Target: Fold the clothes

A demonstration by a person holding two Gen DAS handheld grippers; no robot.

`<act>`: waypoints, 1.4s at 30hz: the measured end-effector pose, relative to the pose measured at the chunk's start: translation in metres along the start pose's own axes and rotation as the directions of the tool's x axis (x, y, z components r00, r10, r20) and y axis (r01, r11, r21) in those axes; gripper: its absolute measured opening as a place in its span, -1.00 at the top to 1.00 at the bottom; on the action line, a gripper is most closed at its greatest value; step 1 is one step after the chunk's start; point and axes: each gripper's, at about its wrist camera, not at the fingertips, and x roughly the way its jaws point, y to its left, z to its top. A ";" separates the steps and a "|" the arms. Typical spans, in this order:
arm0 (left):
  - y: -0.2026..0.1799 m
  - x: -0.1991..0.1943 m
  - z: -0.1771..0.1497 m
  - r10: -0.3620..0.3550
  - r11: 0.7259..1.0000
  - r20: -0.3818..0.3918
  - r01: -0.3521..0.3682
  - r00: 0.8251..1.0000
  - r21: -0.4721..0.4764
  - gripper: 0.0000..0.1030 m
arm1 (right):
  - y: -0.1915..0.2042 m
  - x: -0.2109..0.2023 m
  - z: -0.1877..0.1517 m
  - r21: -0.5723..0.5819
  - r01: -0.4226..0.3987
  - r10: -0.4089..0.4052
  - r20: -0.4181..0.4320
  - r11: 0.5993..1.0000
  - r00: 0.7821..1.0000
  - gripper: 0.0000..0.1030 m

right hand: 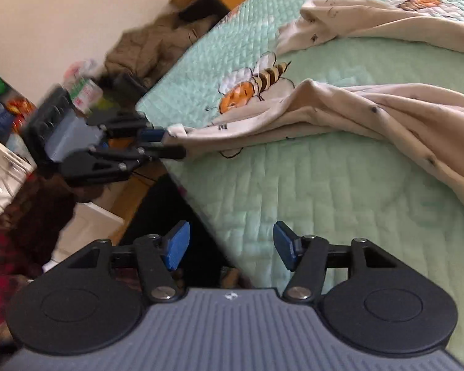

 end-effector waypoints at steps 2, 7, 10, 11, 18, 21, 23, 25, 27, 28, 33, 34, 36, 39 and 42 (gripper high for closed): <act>-0.009 -0.007 -0.004 0.011 1.000 -0.009 -0.011 1.000 -0.001 0.51 | -0.001 -0.020 0.000 -0.044 0.055 -0.051 0.087 0.997 0.995 -0.20; -0.011 -0.049 -0.015 0.099 0.981 0.099 -0.080 0.990 -0.176 0.23 | 0.010 -0.009 0.007 -0.370 0.479 -0.433 0.205 0.796 0.878 -0.20; 0.000 -0.070 -0.024 0.216 0.896 0.169 -0.126 0.962 -0.427 -0.44 | 0.007 0.000 0.001 -0.455 0.503 -0.466 0.200 0.735 0.862 -0.20; 0.001 -0.070 -0.027 0.239 0.864 0.159 -0.135 0.958 -0.485 -0.50 | 0.008 0.004 -0.003 -0.485 0.505 -0.473 0.197 0.714 0.859 -0.19; -0.006 -0.048 -0.024 0.305 0.733 0.090 -0.174 0.948 -0.658 -0.56 | 0.003 0.018 -0.019 -0.587 0.590 -0.567 0.253 0.554 0.784 0.92; -0.004 -0.035 -0.017 0.293 0.677 0.072 -0.154 0.953 -0.719 -0.61 | 0.011 0.013 -0.027 -0.588 0.597 -0.564 0.269 0.546 0.781 0.93; -0.004 -0.026 -0.014 0.285 0.651 0.045 -0.159 0.957 -0.742 -0.63 | 0.022 0.007 -0.038 -0.595 0.589 -0.549 0.277 0.547 0.789 0.93; -0.006 -0.016 -0.011 0.302 0.641 -0.001 -0.204 0.953 -0.740 -0.64 | 0.034 0.000 -0.052 -0.604 0.571 -0.534 0.266 0.556 0.802 0.93; -0.006 -0.010 -0.010 0.322 0.627 -0.034 -0.240 0.946 -0.741 -0.64 | 0.044 -0.010 -0.068 -0.613 0.542 -0.522 0.236 0.575 0.820 0.93; -0.005 -0.008 -0.011 0.328 0.616 -0.046 -0.251 0.943 -0.747 -0.65 | 0.047 -0.013 -0.074 -0.620 0.521 -0.514 0.212 0.587 0.831 0.93; 0.006 -0.006 -0.016 0.322 0.556 -0.069 -0.248 0.944 -0.793 -0.69 | 0.051 -0.028 -0.095 -0.608 0.457 -0.490 0.125 0.649 0.863 0.93; 0.006 -0.005 -0.015 0.317 0.554 -0.067 -0.242 0.946 -0.796 -0.69 | 0.049 -0.032 -0.095 -0.597 0.454 -0.487 0.119 0.661 0.865 0.93; 0.007 -0.003 -0.013 0.306 0.551 -0.064 -0.231 0.950 -0.802 -0.70 | 0.046 -0.036 -0.094 -0.566 0.443 -0.472 0.104 0.696 0.875 0.93; 0.004 0.003 -0.011 0.307 0.556 -0.089 -0.255 0.948 -0.791 -0.71 | 0.042 -0.043 -0.092 -0.516 0.432 -0.444 0.109 0.740 0.889 0.91; 0.003 0.009 -0.013 0.307 0.549 -0.127 -0.285 0.943 -0.786 -0.54 | 0.042 -0.043 -0.098 -0.497 0.444 -0.441 0.131 0.746 0.888 0.89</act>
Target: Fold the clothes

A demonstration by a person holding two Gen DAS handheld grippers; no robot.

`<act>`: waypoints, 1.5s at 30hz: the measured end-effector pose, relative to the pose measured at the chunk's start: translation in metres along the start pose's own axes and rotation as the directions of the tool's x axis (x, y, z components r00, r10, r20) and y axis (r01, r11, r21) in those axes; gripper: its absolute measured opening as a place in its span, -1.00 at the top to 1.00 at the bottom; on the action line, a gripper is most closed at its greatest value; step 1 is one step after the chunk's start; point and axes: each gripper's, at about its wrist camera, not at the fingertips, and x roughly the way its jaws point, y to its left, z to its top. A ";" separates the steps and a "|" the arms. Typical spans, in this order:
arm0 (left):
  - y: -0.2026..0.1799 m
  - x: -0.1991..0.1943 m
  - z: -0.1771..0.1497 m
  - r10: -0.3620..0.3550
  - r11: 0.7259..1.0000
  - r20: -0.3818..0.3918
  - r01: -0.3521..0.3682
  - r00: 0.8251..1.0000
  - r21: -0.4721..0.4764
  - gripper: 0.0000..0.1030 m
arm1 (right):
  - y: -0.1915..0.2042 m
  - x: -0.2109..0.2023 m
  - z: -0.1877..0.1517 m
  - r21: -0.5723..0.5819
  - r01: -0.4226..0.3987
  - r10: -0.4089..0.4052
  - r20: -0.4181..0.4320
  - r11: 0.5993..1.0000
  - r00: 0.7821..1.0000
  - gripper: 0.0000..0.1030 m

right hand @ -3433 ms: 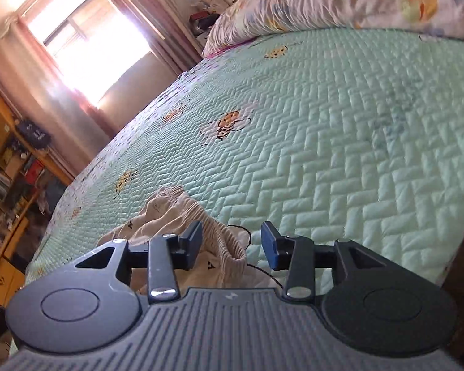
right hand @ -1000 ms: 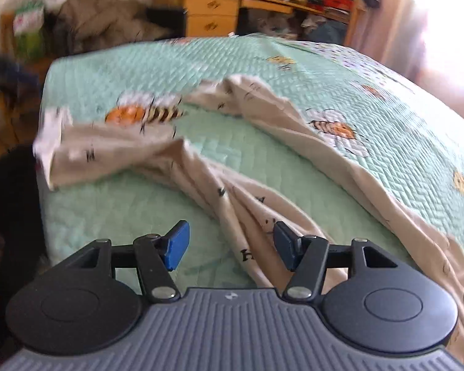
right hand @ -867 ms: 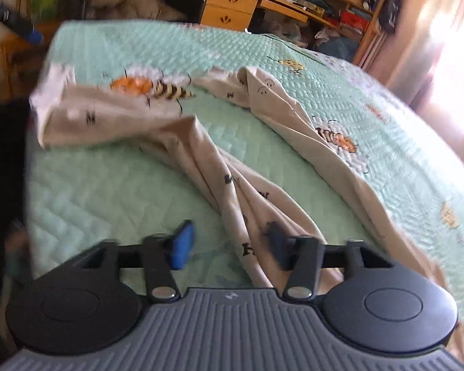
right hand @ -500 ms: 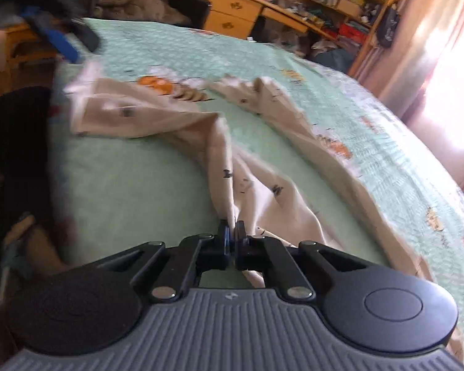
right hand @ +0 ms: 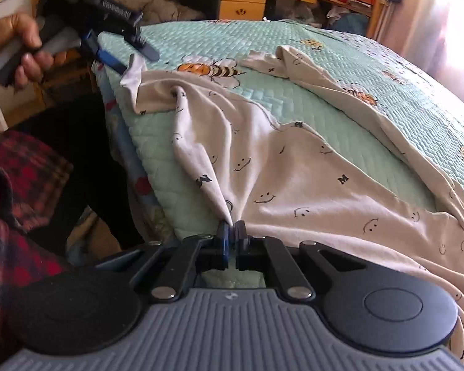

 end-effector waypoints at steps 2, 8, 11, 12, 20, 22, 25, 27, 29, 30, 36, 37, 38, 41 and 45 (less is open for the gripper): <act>0.001 0.002 -0.002 0.007 1.000 -0.015 -0.007 1.000 0.008 0.12 | -0.001 0.000 -0.001 0.010 0.009 -0.009 0.014 1.000 1.000 0.89; 0.004 -0.004 -0.007 0.019 0.997 0.007 -0.019 1.000 0.081 0.75 | -0.004 -0.009 -0.004 0.038 0.035 -0.037 0.049 0.999 0.998 0.73; -0.009 -0.020 -0.009 0.012 0.978 0.098 -0.032 0.995 0.204 0.77 | -0.012 -0.009 -0.005 0.100 -0.007 0.001 0.054 0.995 0.999 0.73; -0.015 -0.027 -0.007 0.006 0.967 0.144 -0.043 0.990 0.253 0.77 | -0.014 -0.008 -0.005 0.125 -0.024 0.017 0.057 0.992 0.998 0.72; -0.045 -0.078 0.075 -0.112 0.888 0.494 -0.137 0.862 0.440 0.78 | -0.031 0.029 0.040 0.254 -0.162 0.146 0.084 0.953 0.986 0.71; -0.040 -0.070 0.100 -0.060 0.875 0.532 -0.212 0.844 0.435 0.78 | -0.037 0.049 0.058 0.318 -0.229 0.203 0.113 0.920 0.973 0.69; -0.011 -0.039 0.126 0.053 0.883 0.456 -0.255 0.889 0.395 0.78 | -0.038 0.083 0.076 0.399 -0.295 0.273 0.112 0.868 0.956 0.68; 0.018 -0.015 0.132 0.093 0.902 0.349 -0.227 0.932 0.366 0.66 | -0.029 0.093 0.074 0.421 -0.305 0.293 0.096 0.854 0.951 0.65; 0.046 0.006 0.130 0.154 0.913 0.287 -0.247 0.945 0.325 0.45 | -0.021 0.091 0.067 0.422 -0.329 0.319 0.098 0.845 0.943 0.63; 0.058 0.010 0.127 0.179 0.917 0.285 -0.264 0.942 0.298 0.38 | -0.018 0.088 0.062 0.425 -0.332 0.322 0.098 0.842 0.942 0.55; 0.104 -0.022 0.121 0.185 0.975 0.422 -0.221 0.888 0.037 -0.39 | -0.019 0.042 0.030 0.450 -0.280 0.251 0.123 0.848 0.960 0.31; 0.103 -0.026 0.120 0.161 0.981 0.414 -0.192 0.896 0.036 -0.39 | -0.022 0.033 0.024 0.468 -0.269 0.233 0.134 0.842 0.963 0.28; 0.102 -0.028 0.118 0.133 0.986 0.398 -0.163 0.908 0.042 -0.39 | -0.025 0.025 0.017 0.486 -0.258 0.214 0.145 0.835 0.966 0.26; 0.082 -0.022 0.102 0.111 0.976 0.355 -0.168 0.928 0.136 -0.42 | -0.037 0.005 -0.004 0.554 -0.224 0.152 0.173 0.802 0.973 0.25; 0.064 -0.001 0.077 0.104 0.965 0.326 -0.175 0.939 0.197 -0.64 | -0.053 -0.008 -0.026 0.632 -0.201 0.099 0.193 0.748 0.976 0.23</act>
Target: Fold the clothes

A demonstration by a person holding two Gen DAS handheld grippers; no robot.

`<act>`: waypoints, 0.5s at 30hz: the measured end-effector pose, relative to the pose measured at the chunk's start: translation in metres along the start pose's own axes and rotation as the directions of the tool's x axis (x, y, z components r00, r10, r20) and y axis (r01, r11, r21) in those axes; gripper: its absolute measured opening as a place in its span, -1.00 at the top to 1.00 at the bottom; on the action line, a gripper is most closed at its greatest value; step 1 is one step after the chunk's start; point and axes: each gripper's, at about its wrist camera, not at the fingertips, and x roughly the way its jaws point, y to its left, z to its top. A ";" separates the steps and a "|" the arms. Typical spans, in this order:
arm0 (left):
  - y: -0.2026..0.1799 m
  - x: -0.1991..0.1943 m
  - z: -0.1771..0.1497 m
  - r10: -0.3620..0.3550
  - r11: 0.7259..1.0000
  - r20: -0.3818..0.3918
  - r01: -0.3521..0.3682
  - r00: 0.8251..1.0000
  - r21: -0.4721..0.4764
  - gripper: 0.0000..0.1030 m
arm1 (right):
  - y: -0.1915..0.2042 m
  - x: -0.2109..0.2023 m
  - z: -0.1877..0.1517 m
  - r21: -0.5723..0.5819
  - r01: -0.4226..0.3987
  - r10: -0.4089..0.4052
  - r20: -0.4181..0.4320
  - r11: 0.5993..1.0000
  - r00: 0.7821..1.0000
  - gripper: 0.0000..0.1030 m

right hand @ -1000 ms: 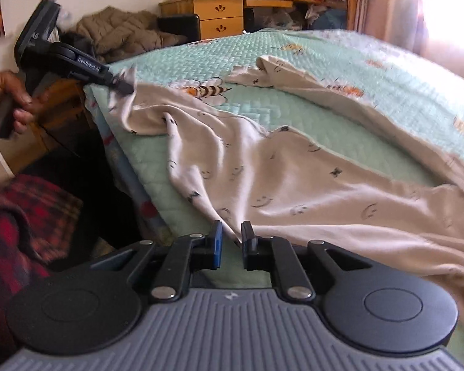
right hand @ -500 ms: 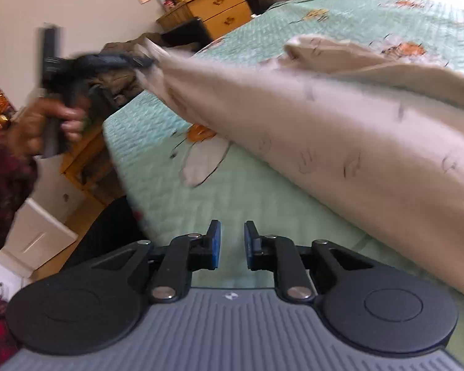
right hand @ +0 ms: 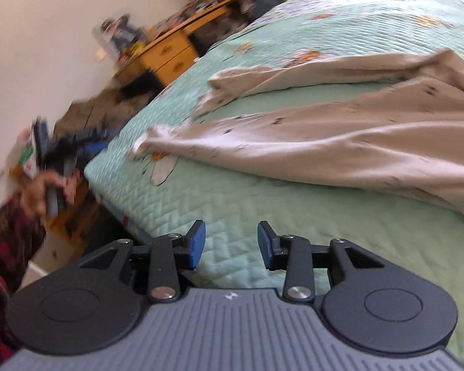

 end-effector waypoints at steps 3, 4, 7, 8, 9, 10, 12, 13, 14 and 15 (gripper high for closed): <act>0.002 0.013 -0.008 0.076 0.996 -0.015 -0.076 0.997 -0.035 -0.69 | -0.005 -0.004 -0.001 0.013 0.024 -0.024 0.008 1.000 1.000 0.22; 0.004 0.013 -0.009 0.078 0.994 -0.025 -0.080 0.997 -0.076 -0.69 | -0.005 -0.005 -0.001 0.015 0.029 -0.029 0.012 0.999 1.000 0.22; 0.017 0.022 -0.012 0.069 0.980 -0.045 -0.076 0.997 -0.185 -0.68 | -0.006 -0.011 -0.002 0.020 0.046 -0.047 0.035 0.999 0.998 0.09; 0.023 0.025 -0.013 0.035 0.975 -0.042 -0.044 0.998 -0.218 -0.66 | -0.007 -0.013 -0.002 0.024 0.054 -0.055 0.047 0.998 0.997 -0.01; 0.029 0.028 -0.014 -0.004 0.968 -0.034 -0.005 0.999 -0.252 -0.63 | -0.008 -0.016 -0.003 0.031 0.062 -0.063 0.057 0.998 0.996 -0.03; 0.033 0.031 -0.015 -0.038 0.958 -0.024 0.030 0.999 -0.286 -0.62 | -0.011 -0.020 -0.003 0.041 0.070 -0.073 0.065 0.997 0.995 -0.03; 0.048 0.040 -0.016 -0.129 0.922 0.002 0.120 0.992 -0.367 -0.48 | -0.016 -0.026 -0.004 0.061 0.087 -0.091 0.080 0.994 0.993 -0.03; 0.056 0.045 -0.018 -0.160 0.899 0.014 0.152 0.987 -0.410 -0.41 | -0.019 -0.029 -0.004 0.073 0.092 -0.098 0.086 0.993 0.992 -0.03; 0.063 0.049 -0.020 -0.183 0.877 0.027 0.175 0.983 -0.448 -0.27 | -0.022 -0.032 -0.004 0.083 0.099 -0.106 0.092 0.992 0.990 -0.03; 0.070 0.053 -0.022 -0.203 0.853 0.040 0.196 0.978 -0.483 -0.17 | -0.024 -0.036 -0.005 0.093 0.106 -0.115 0.098 0.990 0.988 -0.03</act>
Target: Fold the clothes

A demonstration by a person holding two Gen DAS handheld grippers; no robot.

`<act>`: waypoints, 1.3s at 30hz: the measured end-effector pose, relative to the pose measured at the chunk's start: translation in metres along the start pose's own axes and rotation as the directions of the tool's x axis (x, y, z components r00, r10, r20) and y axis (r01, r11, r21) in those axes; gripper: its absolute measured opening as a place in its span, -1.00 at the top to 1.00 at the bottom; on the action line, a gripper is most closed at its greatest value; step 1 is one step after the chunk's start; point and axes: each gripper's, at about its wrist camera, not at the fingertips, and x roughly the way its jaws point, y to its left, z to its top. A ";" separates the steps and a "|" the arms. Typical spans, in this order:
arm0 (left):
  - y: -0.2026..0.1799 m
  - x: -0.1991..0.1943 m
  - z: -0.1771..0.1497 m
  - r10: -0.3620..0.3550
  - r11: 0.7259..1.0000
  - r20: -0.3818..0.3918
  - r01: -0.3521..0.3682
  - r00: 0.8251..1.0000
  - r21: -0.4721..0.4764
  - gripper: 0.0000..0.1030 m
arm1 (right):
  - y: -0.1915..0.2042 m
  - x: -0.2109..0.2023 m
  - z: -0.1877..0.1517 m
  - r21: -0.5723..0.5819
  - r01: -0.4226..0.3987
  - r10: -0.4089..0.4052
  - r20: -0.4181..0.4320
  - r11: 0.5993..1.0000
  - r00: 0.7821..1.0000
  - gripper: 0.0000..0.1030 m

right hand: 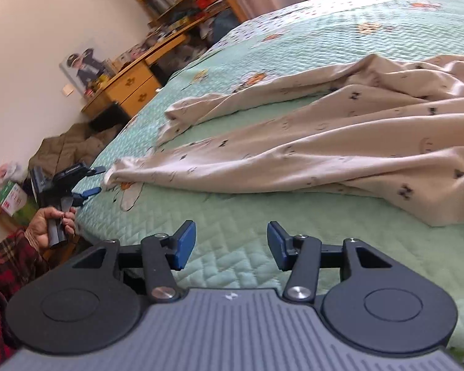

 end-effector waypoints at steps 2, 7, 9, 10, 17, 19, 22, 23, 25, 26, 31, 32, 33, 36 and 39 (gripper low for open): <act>0.011 0.004 0.002 -0.032 0.998 0.003 0.032 0.999 -0.056 0.00 | -0.005 -0.005 0.000 0.016 0.015 -0.015 0.011 1.000 1.000 -0.03; 0.017 0.010 0.001 -0.040 0.996 0.010 0.041 0.999 -0.082 0.20 | -0.017 -0.014 -0.001 0.060 0.041 -0.042 0.032 0.997 0.999 -0.04; 0.017 0.012 0.003 -0.032 0.996 0.012 0.033 0.999 -0.088 0.29 | -0.020 -0.015 -0.002 0.070 0.052 -0.055 0.038 0.996 0.998 -0.04; 0.017 0.012 0.003 -0.028 0.995 0.012 0.029 1.000 -0.090 0.33 | -0.021 -0.016 -0.002 0.073 0.055 -0.058 0.041 0.996 0.997 -0.04; -0.013 -0.012 0.005 0.040 0.999 0.013 -0.040 0.999 0.006 0.87 | -0.042 -0.038 -0.007 0.157 0.077 -0.095 0.106 0.985 0.990 -0.04; -0.025 -0.027 0.013 0.063 0.998 0.046 -0.064 0.997 0.025 0.87 | -0.055 -0.049 -0.009 0.205 0.091 -0.119 0.132 0.975 0.984 -0.04; -0.037 -0.046 0.024 0.147 0.986 0.089 -0.153 0.985 0.062 0.88 | -0.073 -0.065 -0.015 0.282 0.105 -0.157 0.169 0.954 0.973 -0.04; -0.039 -0.046 0.026 0.172 0.980 0.084 -0.179 0.982 0.087 0.87 | -0.079 -0.069 -0.018 0.308 0.109 -0.170 0.180 0.945 0.969 -0.04; -0.041 -0.041 0.027 0.217 0.966 0.066 -0.224 0.974 0.129 0.87 | -0.090 -0.075 -0.025 0.355 0.124 -0.202 0.193 0.927 0.960 -0.05; -0.042 -0.037 0.026 0.242 0.959 0.055 -0.248 0.969 0.141 0.86 | -0.094 -0.078 -0.028 0.375 0.135 -0.221 0.198 0.917 0.955 -0.07; -0.041 -0.047 0.020 0.378 0.918 0.111 -0.388 0.919 0.086 0.33 | -0.116 -0.082 -0.040 0.489 0.101 -0.245 0.239 0.866 0.940 -0.16; -0.039 -0.052 0.019 0.376 0.921 0.116 -0.385 0.919 0.058 0.23 | -0.122 -0.083 -0.041 0.516 0.089 -0.249 0.249 0.852 0.936 -0.18; -0.040 -0.056 0.019 0.363 0.927 0.117 -0.371 0.924 0.054 0.23 | -0.128 -0.084 -0.043 0.542 0.075 -0.253 0.262 0.837 0.931 -0.18; -0.057 -0.063 0.013 0.317 0.939 0.116 -0.329 0.941 0.102 0.23 | -0.149 -0.086 -0.047 0.605 0.031 -0.266 0.303 0.796 0.915 -0.19; -0.082 -0.066 0.001 0.268 0.941 0.103 -0.283 0.958 0.185 0.10 | -0.164 -0.080 -0.046 0.632 0.007 -0.273 0.324 0.775 0.906 -0.19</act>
